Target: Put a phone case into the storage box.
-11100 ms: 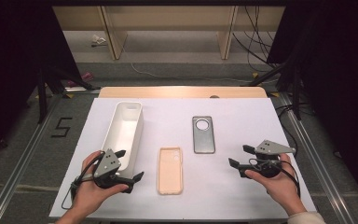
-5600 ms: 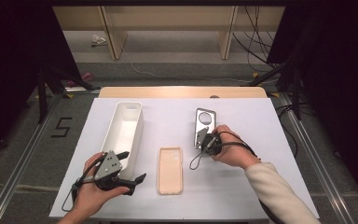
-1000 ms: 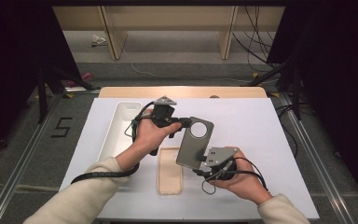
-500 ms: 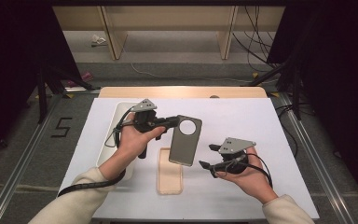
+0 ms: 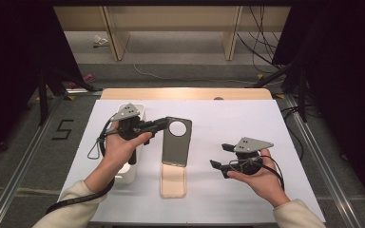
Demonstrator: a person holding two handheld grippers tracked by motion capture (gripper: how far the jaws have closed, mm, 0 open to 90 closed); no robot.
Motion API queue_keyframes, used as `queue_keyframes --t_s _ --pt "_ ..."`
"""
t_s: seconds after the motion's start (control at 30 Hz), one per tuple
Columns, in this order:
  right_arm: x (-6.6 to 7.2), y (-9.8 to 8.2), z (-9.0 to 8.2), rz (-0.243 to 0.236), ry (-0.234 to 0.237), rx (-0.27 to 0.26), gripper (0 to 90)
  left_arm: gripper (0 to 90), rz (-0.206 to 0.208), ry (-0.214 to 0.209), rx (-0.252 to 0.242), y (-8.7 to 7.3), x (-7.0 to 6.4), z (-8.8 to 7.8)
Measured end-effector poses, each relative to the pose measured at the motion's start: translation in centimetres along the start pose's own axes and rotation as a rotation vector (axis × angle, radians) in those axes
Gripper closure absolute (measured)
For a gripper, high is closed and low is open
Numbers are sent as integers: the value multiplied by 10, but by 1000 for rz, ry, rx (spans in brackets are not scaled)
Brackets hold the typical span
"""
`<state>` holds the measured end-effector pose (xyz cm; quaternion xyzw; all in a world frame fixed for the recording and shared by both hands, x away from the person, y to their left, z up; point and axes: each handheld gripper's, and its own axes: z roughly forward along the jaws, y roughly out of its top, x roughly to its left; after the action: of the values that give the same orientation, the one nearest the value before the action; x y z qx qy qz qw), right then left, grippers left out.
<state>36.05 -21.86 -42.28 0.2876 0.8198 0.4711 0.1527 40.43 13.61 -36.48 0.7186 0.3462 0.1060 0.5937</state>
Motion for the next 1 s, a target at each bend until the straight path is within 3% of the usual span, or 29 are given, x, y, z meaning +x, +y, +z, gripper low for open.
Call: queue_keyframes --t_s 0.23,0.63,1.0 --pt "-6 -4 -10 39 -23 -31 246 833 5 23 -29 5 6 -16" --pt "-12 -11 -21 65 -53 -45 232 833 29 58 -64 19 17 -37" --pt "-13 -15 -27 82 -67 -56 221 833 13 70 -67 21 26 -45"
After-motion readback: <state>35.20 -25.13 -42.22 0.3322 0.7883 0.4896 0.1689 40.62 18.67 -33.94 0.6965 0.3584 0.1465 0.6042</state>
